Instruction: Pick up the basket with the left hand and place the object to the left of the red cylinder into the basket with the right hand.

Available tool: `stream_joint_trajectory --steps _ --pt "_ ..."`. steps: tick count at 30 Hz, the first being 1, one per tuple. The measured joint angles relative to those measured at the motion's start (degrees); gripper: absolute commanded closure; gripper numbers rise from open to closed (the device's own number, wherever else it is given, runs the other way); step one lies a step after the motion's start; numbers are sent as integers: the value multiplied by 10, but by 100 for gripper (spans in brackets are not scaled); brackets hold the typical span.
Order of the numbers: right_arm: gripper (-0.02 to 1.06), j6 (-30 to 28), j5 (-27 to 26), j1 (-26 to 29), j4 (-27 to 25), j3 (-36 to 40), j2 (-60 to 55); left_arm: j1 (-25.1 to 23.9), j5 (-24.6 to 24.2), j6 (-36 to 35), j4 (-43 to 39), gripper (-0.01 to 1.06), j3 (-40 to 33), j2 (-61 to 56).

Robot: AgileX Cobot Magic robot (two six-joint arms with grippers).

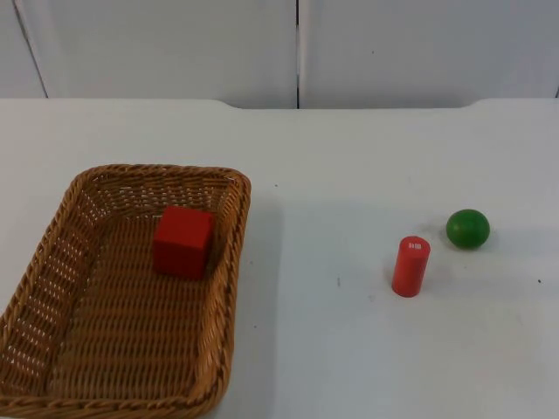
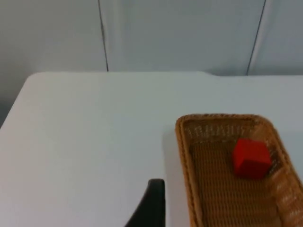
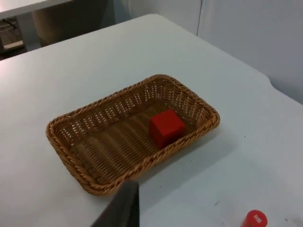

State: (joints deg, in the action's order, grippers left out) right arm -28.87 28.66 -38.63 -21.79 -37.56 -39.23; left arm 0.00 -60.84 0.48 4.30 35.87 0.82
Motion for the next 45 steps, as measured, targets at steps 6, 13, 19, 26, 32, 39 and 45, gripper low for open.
stream_joint_trajectory --steps 6,13,19,26,32,39,45 --pt "-1 2 15 0 7 0 5 0 -18 -5 -27 22 -38 -6" --pt "-1 4 27 0 8 0 5 0 -18 -5 -37 22 -73 -6" --pt "-1 8 39 0 8 0 5 0 -15 4 -37 22 -73 -6" --pt "-1 8 91 0 21 0 8 0 -15 5 -37 22 -73 -6" --pt "-1 10 98 0 34 36 79 0 -15 5 -37 22 -73 -6" --pt "-1 79 124 0 78 75 217 0 -15 6 -37 22 -73 -6" --pt "-1 161 168 0 135 75 289 0 -14 7 -37 22 -73 -6"
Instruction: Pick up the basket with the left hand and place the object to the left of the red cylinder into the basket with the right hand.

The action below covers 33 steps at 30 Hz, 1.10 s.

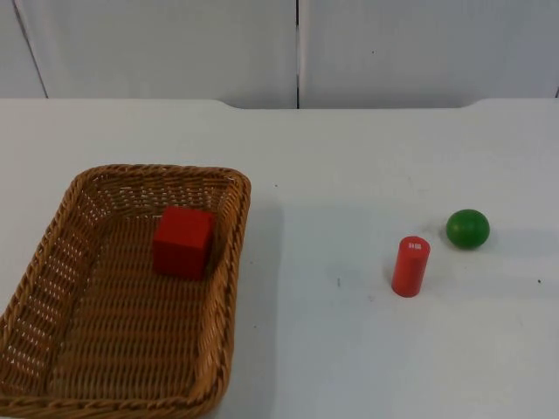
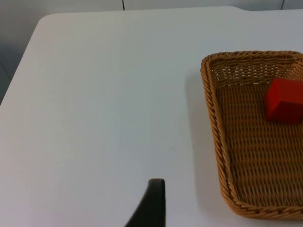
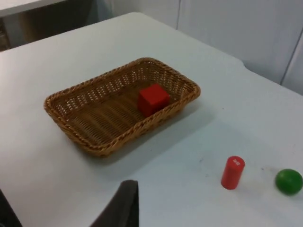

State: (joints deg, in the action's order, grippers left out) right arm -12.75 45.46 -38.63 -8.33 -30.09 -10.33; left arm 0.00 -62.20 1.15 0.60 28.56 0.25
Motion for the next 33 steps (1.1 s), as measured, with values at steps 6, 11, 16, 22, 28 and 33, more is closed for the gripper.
stream_joint_trajectory --steps 6,11,16,22,28,33 --pt "-1 98 56 0 58 0 89 0 0 0 0 22 0 0" --pt "-1 120 96 0 65 -5 101 0 0 0 0 17 0 0" --pt "-1 123 151 0 66 -6 102 0 0 0 0 0 0 0" --pt "-1 123 163 0 70 4 102 0 0 0 0 0 0 0" --pt "-1 123 164 0 70 4 102 0 0 0 0 0 0 0" --pt "-1 123 166 0 70 4 102 0 0 0 0 0 0 0"
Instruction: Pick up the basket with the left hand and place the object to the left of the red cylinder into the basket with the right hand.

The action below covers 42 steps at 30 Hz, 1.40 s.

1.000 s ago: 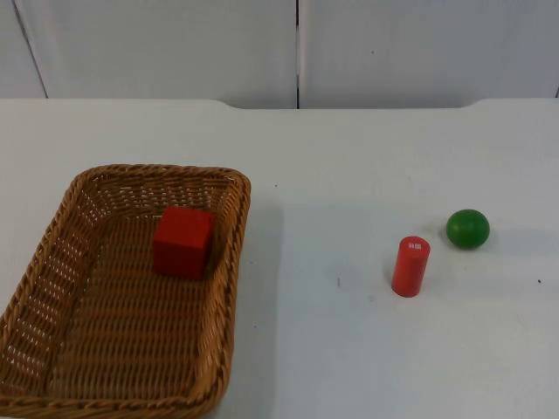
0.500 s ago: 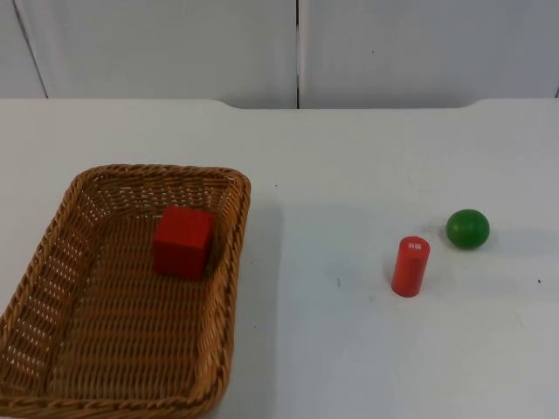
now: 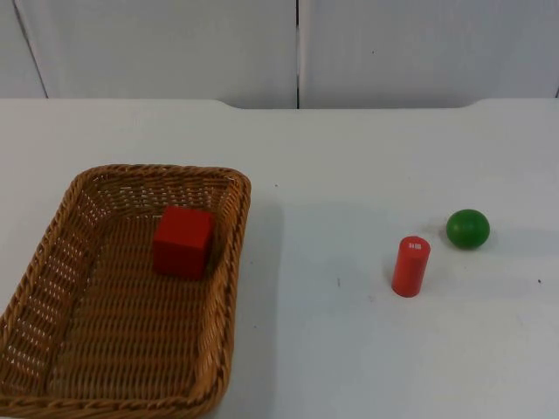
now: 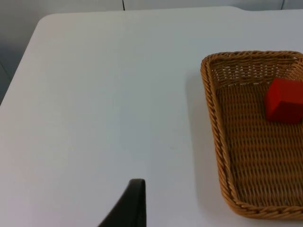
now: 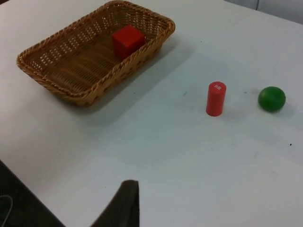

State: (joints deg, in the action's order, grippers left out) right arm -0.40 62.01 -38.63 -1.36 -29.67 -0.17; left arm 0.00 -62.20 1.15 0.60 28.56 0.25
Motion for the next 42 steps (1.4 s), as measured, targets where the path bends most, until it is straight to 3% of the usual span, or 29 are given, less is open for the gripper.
stream_joint_trajectory --steps 42 --pt "-1 -1 0 0 -1 0 0 -7 0 0 0 0 0 0"
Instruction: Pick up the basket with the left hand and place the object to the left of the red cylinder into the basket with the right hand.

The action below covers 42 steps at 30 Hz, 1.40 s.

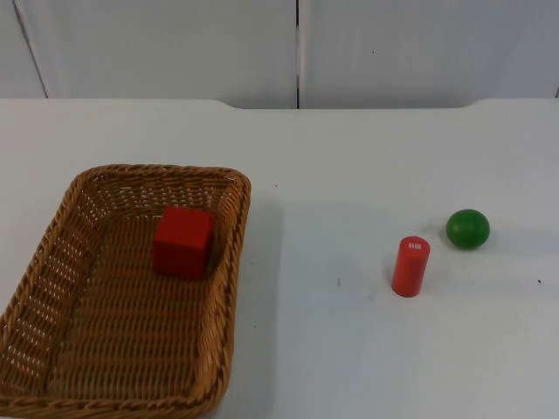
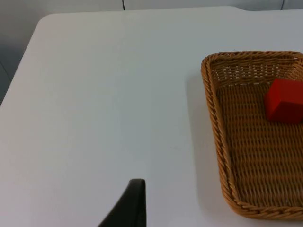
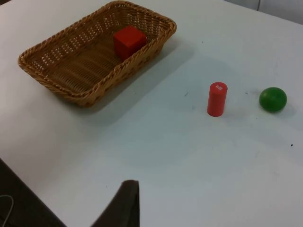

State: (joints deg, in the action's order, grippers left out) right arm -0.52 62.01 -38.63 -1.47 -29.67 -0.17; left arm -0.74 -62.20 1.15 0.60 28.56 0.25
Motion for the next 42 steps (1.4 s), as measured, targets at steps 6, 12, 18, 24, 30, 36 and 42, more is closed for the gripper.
stream_joint_trajectory --steps 6,12,18,24,30,36,42 --pt "-1 0 0 0 0 0 0 -27 0 0 0 0 0 0" --pt "-1 0 0 0 0 0 0 -12 0 0 0 0 0 0" --pt "-1 0 0 0 0 0 0 -12 0 0 0 0 0 0" --pt "-1 0 0 1 0 0 0 -12 0 0 0 0 0 0" --pt "-1 0 0 46 0 0 0 -12 0 0 0 0 0 0" --pt "-1 0 0 110 0 0 0 -12 0 0 0 0 0 0" --pt "-1 0 0 159 0 0 0 -12 0 0 0 0 0 0"
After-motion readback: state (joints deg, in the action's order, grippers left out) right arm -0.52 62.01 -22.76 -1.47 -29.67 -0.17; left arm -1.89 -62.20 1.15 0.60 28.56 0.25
